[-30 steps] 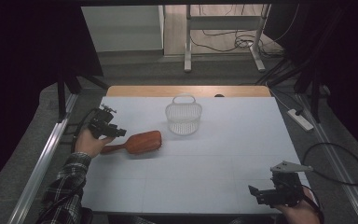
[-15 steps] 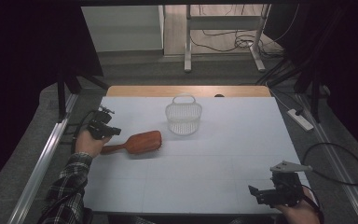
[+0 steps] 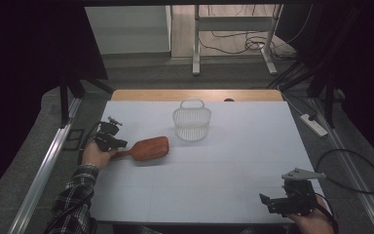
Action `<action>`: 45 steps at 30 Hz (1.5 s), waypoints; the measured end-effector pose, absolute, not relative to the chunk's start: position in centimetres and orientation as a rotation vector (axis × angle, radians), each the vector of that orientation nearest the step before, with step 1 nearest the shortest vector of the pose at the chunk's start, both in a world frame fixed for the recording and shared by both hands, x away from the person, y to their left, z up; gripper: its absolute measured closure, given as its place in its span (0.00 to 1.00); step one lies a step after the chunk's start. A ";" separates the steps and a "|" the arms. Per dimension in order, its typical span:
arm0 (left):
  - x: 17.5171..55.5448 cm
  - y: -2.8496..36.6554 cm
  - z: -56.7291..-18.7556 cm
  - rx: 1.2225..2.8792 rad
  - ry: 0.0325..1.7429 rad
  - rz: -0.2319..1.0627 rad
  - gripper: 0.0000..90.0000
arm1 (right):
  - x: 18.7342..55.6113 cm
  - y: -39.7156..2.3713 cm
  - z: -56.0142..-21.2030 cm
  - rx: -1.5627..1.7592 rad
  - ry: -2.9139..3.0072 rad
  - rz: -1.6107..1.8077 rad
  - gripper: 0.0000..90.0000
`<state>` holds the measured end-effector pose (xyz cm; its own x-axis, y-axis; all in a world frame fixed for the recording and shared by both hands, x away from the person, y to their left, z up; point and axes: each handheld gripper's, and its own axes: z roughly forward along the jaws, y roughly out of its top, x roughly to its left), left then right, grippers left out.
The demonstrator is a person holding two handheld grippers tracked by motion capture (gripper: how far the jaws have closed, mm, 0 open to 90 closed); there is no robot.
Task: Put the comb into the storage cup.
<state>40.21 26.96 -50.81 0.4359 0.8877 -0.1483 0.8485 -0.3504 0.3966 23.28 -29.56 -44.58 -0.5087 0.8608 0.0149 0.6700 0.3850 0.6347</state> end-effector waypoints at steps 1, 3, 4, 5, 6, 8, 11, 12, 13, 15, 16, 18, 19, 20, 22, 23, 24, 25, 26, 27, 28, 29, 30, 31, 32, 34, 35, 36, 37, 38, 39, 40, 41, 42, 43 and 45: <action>40.2 26.8 -50.9 2.284 1.468 0.129 0.99 | 23.3 -29.6 -44.6 1.337 2.332 0.845 0.01; 40.2 26.7 -51.0 2.291 1.466 0.123 0.99 | 23.3 -29.6 -44.6 1.337 2.332 0.844 0.01; 40.2 26.7 -51.1 2.297 1.461 0.119 0.99 | 23.3 -29.6 -44.6 1.337 2.332 0.845 0.01; 40.1 26.7 -51.1 2.301 1.461 0.117 0.99 | 23.3 -29.6 -44.6 1.337 2.332 0.845 0.01; 40.0 26.7 -51.2 2.300 1.461 0.115 0.99 | 23.3 -29.6 -44.6 1.336 2.332 0.845 0.01; 39.8 26.7 -51.3 2.302 1.460 0.105 0.99 | 23.2 -29.6 -44.6 1.336 2.332 0.846 0.01; 39.4 26.8 -51.3 2.304 1.455 0.099 0.99 | 23.2 -29.6 -44.6 1.333 2.333 0.845 0.01; 39.2 26.8 -51.3 2.303 1.457 0.098 0.99 | 23.2 -29.6 -44.6 1.333 2.333 0.844 0.01; 39.1 26.8 -51.4 2.302 1.455 0.096 0.99 | 23.2 -29.5 -44.6 1.332 2.334 0.844 0.01; 38.8 26.8 -51.4 2.302 1.458 0.093 0.99 | 23.2 -29.5 -44.6 1.330 2.333 0.844 0.01; 38.7 26.8 -51.4 2.305 1.457 0.092 0.99 | 23.2 -29.5 -44.6 1.329 2.333 0.844 0.01; 38.5 26.7 -51.4 2.305 1.456 0.088 0.99 | 23.2 -29.5 -44.6 1.328 2.334 0.843 0.01; 38.3 26.7 -51.4 2.301 1.461 0.077 0.99 | 23.2 -29.5 -44.6 1.328 2.334 0.843 0.01; 38.3 26.7 -51.4 2.303 1.457 0.069 0.99 | 23.2 -29.5 -44.6 1.326 2.334 0.842 0.01; 38.0 26.6 -51.5 2.301 1.454 0.057 0.99 | 23.2 -29.5 -44.6 1.325 2.335 0.842 0.01; 37.8 26.5 -51.5 2.309 1.451 0.050 0.99 | 23.2 -29.5 -44.6 1.324 2.335 0.841 0.01; 37.5 26.3 -51.5 2.312 1.449 0.049 0.99 | 23.2 -29.5 -44.6 1.323 2.335 0.840 0.01; 37.5 26.3 -51.5 2.312 1.449 0.049 0.99 | 23.2 -29.5 -44.6 1.323 2.335 0.840 0.01; 37.3 26.2 -51.6 2.315 1.448 0.044 0.99 | 23.2 -29.5 -44.6 1.322 2.335 0.840 0.01; 37.2 26.1 -51.6 2.317 1.451 0.045 0.99 | 23.2 -29.5 -44.5 1.321 2.335 0.840 0.01; 37.1 26.0 -51.6 2.316 1.456 0.047 0.99 | 23.1 -29.5 -44.5 1.322 2.335 0.840 0.01; 37.0 25.9 -51.6 2.317 1.457 0.052 0.99 | 23.1 -29.5 -44.5 1.321 2.335 0.841 0.02; 36.8 25.8 -51.6 2.318 1.457 0.059 0.99 | 23.1 -29.5 -44.5 1.320 2.336 0.842 0.02; 36.6 25.7 -51.5 2.319 1.459 0.063 0.99 | 23.1 -29.4 -44.5 1.319 2.337 0.842 0.02; 36.5 25.6 -51.5 2.320 1.460 0.065 0.99 | 23.1 -29.4 -44.5 1.317 2.338 0.841 0.02; 36.2 25.4 -51.4 2.318 1.456 0.065 0.99 | 23.1 -29.4 -44.5 1.316 2.338 0.841 0.02; 36.1 25.3 -51.4 2.317 1.454 0.064 0.99 | 23.1 -29.4 -44.5 1.314 2.339 0.840 0.02; 35.9 25.2 -51.3 2.319 1.451 0.064 0.99 | 23.1 -29.4 -44.5 1.312 2.340 0.840 0.02; 35.8 25.0 -51.3 2.318 1.449 0.066 0.99 | 23.1 -29.4 -44.5 1.309 2.341 0.838 0.02; 35.7 24.9 -51.2 2.321 1.447 0.066 0.99 | 23.1 -29.4 -44.5 1.308 2.341 0.837 0.02; 35.5 24.8 -51.2 2.318 1.447 0.068 0.99 | 23.1 -29.4 -44.5 1.306 2.341 0.837 0.02; 35.3 24.7 -51.1 2.320 1.445 0.070 0.99 | 23.1 -29.4 -44.5 1.306 2.341 0.837 0.02; 35.1 24.5 -51.0 2.325 1.441 0.071 0.99 | 23.1 -29.4 -44.5 1.304 2.341 0.837 0.02; 35.0 24.3 -51.0 2.333 1.440 0.073 0.99 | 23.1 -29.4 -44.5 1.304 2.341 0.837 0.02; 34.8 24.2 -51.0 2.339 1.439 0.077 0.99 | 23.1 -29.4 -44.5 1.303 2.341 0.837 0.02; 34.6 24.0 -51.0 2.342 1.442 0.078 0.99 | 23.1 -29.3 -44.5 1.301 2.342 0.837 0.02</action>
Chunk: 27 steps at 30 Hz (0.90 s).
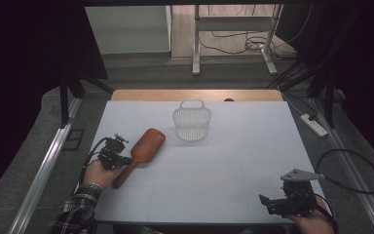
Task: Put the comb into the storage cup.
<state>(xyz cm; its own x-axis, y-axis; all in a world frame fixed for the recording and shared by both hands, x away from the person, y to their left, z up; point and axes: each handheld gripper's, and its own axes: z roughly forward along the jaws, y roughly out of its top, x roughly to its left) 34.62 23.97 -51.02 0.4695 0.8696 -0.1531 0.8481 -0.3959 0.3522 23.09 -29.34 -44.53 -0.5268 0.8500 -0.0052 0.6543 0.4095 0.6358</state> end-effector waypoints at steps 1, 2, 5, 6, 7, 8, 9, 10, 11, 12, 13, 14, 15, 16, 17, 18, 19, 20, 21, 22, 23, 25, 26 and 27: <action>34.6 23.9 -51.0 2.345 1.441 0.078 0.99 | 23.1 -29.3 -44.5 1.301 2.342 0.837 0.02; 34.6 23.9 -51.0 2.344 1.443 0.077 0.99 | 23.1 -29.3 -44.5 1.300 2.344 0.836 0.02; 34.6 24.0 -51.0 2.340 1.443 0.079 0.99 | 23.1 -29.3 -44.5 1.300 2.345 0.835 0.02; 34.6 24.0 -50.9 2.338 1.442 0.081 0.99 | 23.1 -29.3 -44.5 1.300 2.346 0.834 0.02; 34.6 24.1 -50.7 2.332 1.440 0.090 0.99 | 23.1 -29.3 -44.5 1.301 2.346 0.834 0.02; 34.5 24.2 -50.5 2.330 1.438 0.094 0.99 | 23.1 -29.3 -44.6 1.302 2.346 0.833 0.02; 34.5 24.3 -50.3 2.327 1.438 0.104 0.99 | 23.1 -29.3 -44.6 1.303 2.346 0.833 0.02; 34.4 24.4 -50.2 2.328 1.436 0.110 0.99 | 23.1 -29.3 -44.6 1.305 2.346 0.832 0.02; 34.4 24.5 -50.1 2.326 1.436 0.116 0.99 | 23.1 -29.3 -44.6 1.304 2.346 0.833 0.02; 34.3 24.6 -49.9 2.321 1.436 0.124 0.99 | 23.1 -29.3 -44.6 1.304 2.346 0.833 0.02; 34.2 24.7 -49.8 2.315 1.437 0.129 0.99 | 23.1 -29.3 -44.6 1.305 2.346 0.833 0.02; 34.2 24.7 -49.8 2.315 1.437 0.129 0.99 | 23.1 -29.3 -44.6 1.305 2.346 0.833 0.02; 34.0 25.1 -49.4 2.307 1.436 0.141 0.99 | 23.1 -29.3 -44.6 1.304 2.346 0.832 0.02; 33.9 25.2 -49.2 2.300 1.437 0.146 0.99 | 23.2 -29.3 -44.6 1.305 2.346 0.832 0.02; 33.7 25.3 -49.1 2.291 1.437 0.148 0.99 | 23.2 -29.3 -44.6 1.305 2.347 0.832 0.02; 33.6 25.5 -48.9 2.285 1.436 0.154 0.97 | 23.2 -29.3 -44.6 1.305 2.348 0.832 0.02; 33.5 25.6 -48.8 2.282 1.434 0.155 0.97 | 23.2 -29.3 -44.6 1.305 2.348 0.831 0.02; 33.4 25.6 -48.7 2.278 1.436 0.154 0.96 | 23.2 -29.3 -44.6 1.305 2.348 0.831 0.02; 33.2 25.7 -48.7 2.275 1.437 0.153 0.95 | 23.2 -29.3 -44.6 1.306 2.347 0.831 0.02; 33.1 25.7 -48.6 2.272 1.438 0.152 0.94 | 23.2 -29.3 -44.6 1.306 2.348 0.831 0.02; 33.1 25.7 -48.6 2.271 1.437 0.149 0.94 | 23.2 -29.3 -44.6 1.306 2.347 0.831 0.02; 32.9 25.8 -48.4 2.267 1.440 0.152 0.92 | 23.1 -29.3 -44.6 1.307 2.348 0.830 0.02; 32.8 25.8 -48.3 2.264 1.441 0.152 0.91 | 23.1 -29.3 -44.6 1.307 2.348 0.829 0.02; 32.8 25.9 -48.2 2.258 1.442 0.156 0.90 | 23.1 -29.3 -44.6 1.308 2.348 0.829 0.02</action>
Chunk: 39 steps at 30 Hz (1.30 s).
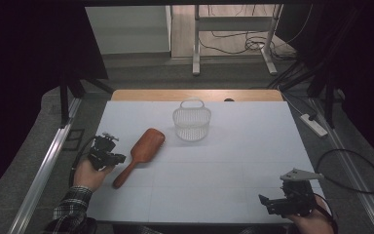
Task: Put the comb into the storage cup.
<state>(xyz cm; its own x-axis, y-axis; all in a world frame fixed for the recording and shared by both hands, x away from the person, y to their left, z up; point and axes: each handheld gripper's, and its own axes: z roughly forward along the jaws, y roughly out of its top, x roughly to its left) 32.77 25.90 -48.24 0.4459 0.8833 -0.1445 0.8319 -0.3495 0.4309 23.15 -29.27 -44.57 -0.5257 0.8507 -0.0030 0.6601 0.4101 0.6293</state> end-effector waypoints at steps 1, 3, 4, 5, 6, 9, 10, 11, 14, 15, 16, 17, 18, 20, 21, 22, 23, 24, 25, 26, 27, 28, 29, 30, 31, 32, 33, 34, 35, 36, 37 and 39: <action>32.7 25.9 -48.2 2.252 1.444 0.160 0.89 | 23.1 -29.3 -44.6 1.307 2.348 0.830 0.02; 32.6 26.0 -48.1 2.249 1.446 0.161 0.83 | 23.2 -29.3 -44.6 1.306 2.348 0.830 0.02; 32.5 26.0 -48.0 2.247 1.451 0.168 0.78 | 23.2 -29.3 -44.6 1.306 2.347 0.830 0.02; 32.5 26.0 -48.0 2.245 1.454 0.169 0.74 | 23.2 -29.3 -44.6 1.306 2.347 0.830 0.02; 32.5 26.0 -48.0 2.245 1.454 0.169 0.71 | 23.2 -29.3 -44.6 1.306 2.349 0.829 0.02; 32.3 25.9 -47.9 2.249 1.453 0.167 0.61 | 23.2 -29.3 -44.6 1.307 2.349 0.829 0.02; 32.2 25.9 -47.9 2.248 1.451 0.167 0.57 | 23.2 -29.3 -44.6 1.307 2.349 0.829 0.02; 32.1 25.9 -47.8 2.247 1.445 0.168 0.53 | 23.1 -29.3 -44.6 1.307 2.349 0.829 0.02; 31.9 25.9 -47.7 2.236 1.437 0.171 0.40 | 23.2 -29.3 -44.6 1.307 2.349 0.829 0.02; 31.9 25.9 -47.6 2.226 1.437 0.168 0.37 | 23.2 -29.3 -44.6 1.307 2.348 0.829 0.02; 31.8 25.9 -47.6 2.218 1.434 0.164 0.29 | 23.2 -29.3 -44.6 1.307 2.349 0.829 0.02; 31.8 25.9 -47.6 2.215 1.433 0.159 0.25 | 23.2 -29.3 -44.6 1.306 2.348 0.829 0.02; 31.7 25.8 -47.6 2.212 1.428 0.150 0.23 | 23.2 -29.3 -44.6 1.307 2.349 0.829 0.02; 31.7 25.8 -47.6 2.220 1.413 0.136 0.12 | 23.2 -29.3 -44.6 1.307 2.348 0.828 0.02; 31.6 25.7 -47.7 2.222 1.411 0.133 0.10 | 23.2 -29.3 -44.6 1.305 2.350 0.829 0.02; 31.6 25.7 -47.8 2.225 1.408 0.131 0.09 | 23.2 -29.3 -44.6 1.305 2.350 0.829 0.02; 31.6 25.6 -47.8 2.220 1.408 0.124 0.07 | 23.1 -29.3 -44.6 1.304 2.350 0.829 0.02; 31.6 25.6 -47.9 2.217 1.407 0.117 0.05 | 23.1 -29.3 -44.6 1.304 2.350 0.829 0.02; 31.7 25.6 -47.9 2.220 1.404 0.114 0.04 | 23.1 -29.3 -44.6 1.303 2.351 0.830 0.02; 31.7 25.4 -48.0 2.230 1.398 0.119 0.02 | 23.2 -29.3 -44.6 1.303 2.351 0.828 0.02; 31.7 25.4 -48.0 2.230 1.398 0.119 0.00 | 23.2 -29.3 -44.6 1.303 2.351 0.828 0.02; 31.8 25.2 -48.0 2.233 1.390 0.127 0.00 | 23.2 -29.3 -44.6 1.303 2.351 0.828 0.02; 31.8 25.1 -48.0 2.235 1.384 0.129 0.00 | 23.2 -29.3 -44.6 1.301 2.352 0.828 0.02; 31.9 25.0 -48.1 2.239 1.375 0.131 0.00 | 23.2 -29.3 -44.6 1.302 2.351 0.828 0.02; 31.9 24.8 -48.1 2.247 1.366 0.137 0.00 | 23.2 -29.3 -44.6 1.301 2.353 0.827 0.02; 32.0 24.6 -48.1 2.258 1.357 0.145 0.00 | 23.2 -29.3 -44.6 1.301 2.353 0.827 0.02; 32.1 24.4 -48.1 2.262 1.351 0.146 0.00 | 23.2 -29.2 -44.6 1.300 2.353 0.826 0.02; 32.1 24.2 -48.1 2.266 1.346 0.147 0.00 | 23.2 -29.2 -44.6 1.300 2.353 0.827 0.02; 32.2 24.1 -48.1 2.272 1.338 0.150 0.00 | 23.2 -29.2 -44.6 1.300 2.354 0.826 0.02; 32.3 23.9 -48.1 2.272 1.338 0.152 0.00 | 23.2 -29.2 -44.6 1.299 2.354 0.826 0.02; 32.4 23.8 -48.1 2.279 1.332 0.154 0.00 | 23.2 -29.2 -44.6 1.300 2.354 0.825 0.02; 32.6 23.5 -48.1 2.286 1.328 0.161 0.00 | 23.2 -29.2 -44.6 1.300 2.355 0.825 0.02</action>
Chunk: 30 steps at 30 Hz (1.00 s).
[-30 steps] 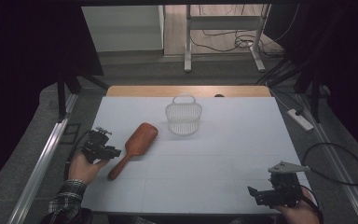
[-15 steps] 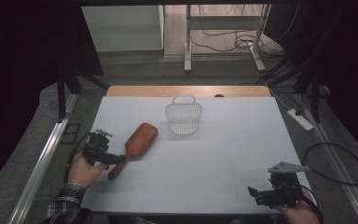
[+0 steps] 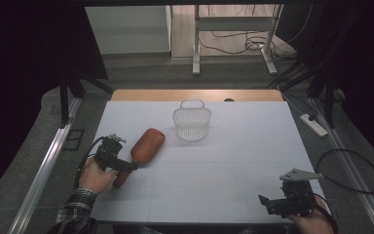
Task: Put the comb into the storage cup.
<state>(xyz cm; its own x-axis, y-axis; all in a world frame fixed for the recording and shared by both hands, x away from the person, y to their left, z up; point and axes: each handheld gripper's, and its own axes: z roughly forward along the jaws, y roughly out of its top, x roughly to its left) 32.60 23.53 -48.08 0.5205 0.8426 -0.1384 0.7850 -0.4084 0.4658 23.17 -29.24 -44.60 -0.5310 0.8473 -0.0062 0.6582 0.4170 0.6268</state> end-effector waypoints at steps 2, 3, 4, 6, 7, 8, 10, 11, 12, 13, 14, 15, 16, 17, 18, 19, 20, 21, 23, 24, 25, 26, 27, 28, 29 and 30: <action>32.8 23.3 -48.1 2.292 1.322 0.165 0.00 | 23.2 -29.2 -44.6 1.300 2.355 0.825 0.02; 33.0 23.1 -48.2 2.298 1.317 0.167 0.00 | 23.2 -29.2 -44.6 1.299 2.357 0.825 0.02; 33.0 23.1 -48.2 2.298 1.317 0.167 0.00 | 23.2 -29.2 -44.6 1.299 2.357 0.825 0.02; 33.2 22.9 -48.3 2.305 1.309 0.169 0.00 | 23.2 -29.2 -44.6 1.299 2.358 0.823 0.02; 33.3 22.8 -48.4 2.309 1.306 0.169 0.00 | 23.2 -29.2 -44.6 1.299 2.358 0.823 0.02; 33.4 22.7 -48.5 2.311 1.305 0.169 0.00 | 23.2 -29.2 -44.6 1.299 2.358 0.823 0.02; 33.6 22.6 -48.5 2.314 1.301 0.169 0.00 | 23.2 -29.2 -44.6 1.299 2.359 0.822 0.02; 33.7 22.6 -48.6 2.315 1.300 0.171 0.00 | 23.2 -29.2 -44.6 1.300 2.359 0.822 0.02; 33.8 22.6 -48.6 2.313 1.301 0.174 0.00 | 23.2 -29.2 -44.6 1.299 2.360 0.822 0.02; 33.8 22.6 -48.6 2.311 1.303 0.171 0.00 | 23.2 -29.2 -44.6 1.299 2.360 0.821 0.02; 33.9 22.7 -48.7 2.306 1.305 0.167 0.00 | 23.2 -29.2 -44.6 1.299 2.360 0.821 0.02; 33.9 22.7 -48.8 2.303 1.309 0.166 0.00 | 23.2 -29.2 -44.6 1.298 2.360 0.821 0.02; 33.9 22.8 -48.9 2.303 1.312 0.165 0.00 | 23.2 -29.2 -44.6 1.298 2.361 0.821 0.02; 33.9 22.8 -49.0 2.304 1.315 0.164 0.00 | 23.2 -29.2 -44.6 1.298 2.361 0.821 0.02; 33.9 22.8 -49.1 2.307 1.314 0.158 0.00 | 23.2 -29.2 -44.6 1.297 2.361 0.821 0.02; 33.9 22.8 -49.3 2.310 1.315 0.153 0.00 | 23.2 -29.2 -44.6 1.297 2.361 0.821 0.02; 34.0 22.7 -49.4 2.317 1.313 0.151 0.00 | 23.2 -29.2 -44.6 1.297 2.361 0.821 0.02; 34.0 22.6 -49.6 2.325 1.313 0.149 0.00 | 23.2 -29.2 -44.6 1.296 2.361 0.821 0.02; 33.9 22.5 -49.8 2.338 1.312 0.143 0.00 | 23.2 -29.2 -44.6 1.296 2.361 0.821 0.02; 33.9 22.4 -50.0 2.341 1.312 0.138 0.00 | 23.2 -29.2 -44.6 1.296 2.361 0.821 0.01; 33.9 22.3 -50.3 2.353 1.312 0.128 0.00 | 23.2 -29.2 -44.6 1.295 2.361 0.821 0.01; 34.0 22.2 -50.4 2.362 1.309 0.122 0.00 | 23.2 -29.2 -44.6 1.295 2.362 0.822 0.02; 33.9 22.2 -50.6 2.369 1.310 0.116 0.00 | 23.2 -29.2 -44.6 1.296 2.361 0.822 0.02; 33.9 22.1 -50.8 2.378 1.312 0.112 0.00 | 23.1 -29.2 -44.6 1.295 2.362 0.822 0.02; 33.9 22.1 -50.9 2.380 1.316 0.110 0.00 | 23.1 -29.2 -44.6 1.293 2.361 0.822 0.01; 33.9 22.1 -51.0 2.382 1.315 0.100 0.00 | 23.1 -29.2 -44.6 1.295 2.362 0.822 0.02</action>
<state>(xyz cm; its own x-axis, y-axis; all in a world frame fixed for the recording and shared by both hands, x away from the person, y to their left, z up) 33.93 22.06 -51.03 0.5512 0.8234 -0.1348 0.7935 -0.4674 0.3899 23.14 -29.19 -44.61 -0.5358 0.8443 -0.0069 0.6574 0.4223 0.6241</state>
